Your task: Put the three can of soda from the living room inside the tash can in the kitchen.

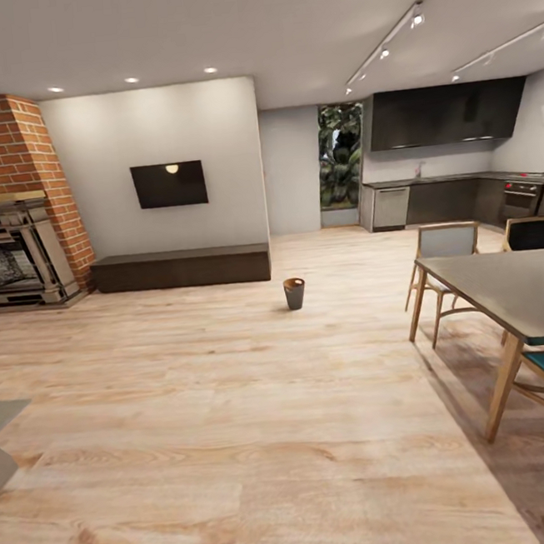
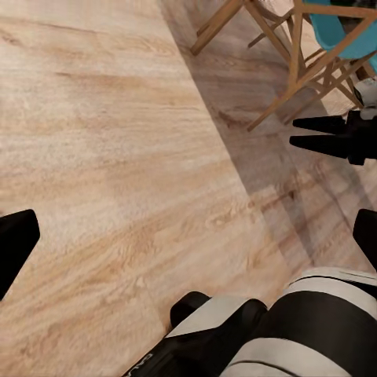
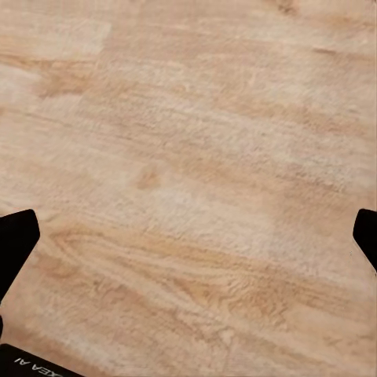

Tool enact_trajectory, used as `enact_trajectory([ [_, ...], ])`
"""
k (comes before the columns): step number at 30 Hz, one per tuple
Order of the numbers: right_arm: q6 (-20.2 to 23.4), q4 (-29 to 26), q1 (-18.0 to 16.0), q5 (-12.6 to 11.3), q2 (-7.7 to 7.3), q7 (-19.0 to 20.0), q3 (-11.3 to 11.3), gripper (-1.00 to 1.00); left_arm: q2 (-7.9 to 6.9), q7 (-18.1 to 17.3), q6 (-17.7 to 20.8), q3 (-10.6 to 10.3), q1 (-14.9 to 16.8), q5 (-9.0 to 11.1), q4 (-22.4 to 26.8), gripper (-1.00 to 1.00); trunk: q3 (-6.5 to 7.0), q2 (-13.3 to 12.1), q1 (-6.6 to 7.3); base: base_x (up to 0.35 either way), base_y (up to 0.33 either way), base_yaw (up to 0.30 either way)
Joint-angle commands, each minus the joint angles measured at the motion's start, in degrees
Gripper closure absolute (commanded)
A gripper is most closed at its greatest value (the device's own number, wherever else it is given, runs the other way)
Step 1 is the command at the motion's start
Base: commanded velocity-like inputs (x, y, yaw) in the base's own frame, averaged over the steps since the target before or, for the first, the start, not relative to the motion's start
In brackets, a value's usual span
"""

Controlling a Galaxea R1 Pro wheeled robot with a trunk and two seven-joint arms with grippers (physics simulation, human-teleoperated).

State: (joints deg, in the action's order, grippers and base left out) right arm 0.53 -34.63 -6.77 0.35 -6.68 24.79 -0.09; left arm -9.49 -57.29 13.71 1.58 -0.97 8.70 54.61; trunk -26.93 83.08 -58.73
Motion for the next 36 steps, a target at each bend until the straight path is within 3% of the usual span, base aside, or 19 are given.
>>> enact_trajectory([
  [1, 0.0, 0.0, 0.0, 0.0, 0.00, 0.0, 0.0, -1.00, 0.00, 0.0, 0.0, 0.0, 0.0, 0.0, 0.0, -1.00, 0.00, 0.0, 0.00, 0.346, 0.000, 0.000],
  [36, 0.0, 0.0, 0.0, 0.0, 0.00, 0.0, 0.0, -1.00, 0.00, 0.0, 0.0, 0.0, 0.0, 0.0, 0.0, -1.00, 0.00, 0.0, 0.00, 0.346, 0.000, 0.000],
])
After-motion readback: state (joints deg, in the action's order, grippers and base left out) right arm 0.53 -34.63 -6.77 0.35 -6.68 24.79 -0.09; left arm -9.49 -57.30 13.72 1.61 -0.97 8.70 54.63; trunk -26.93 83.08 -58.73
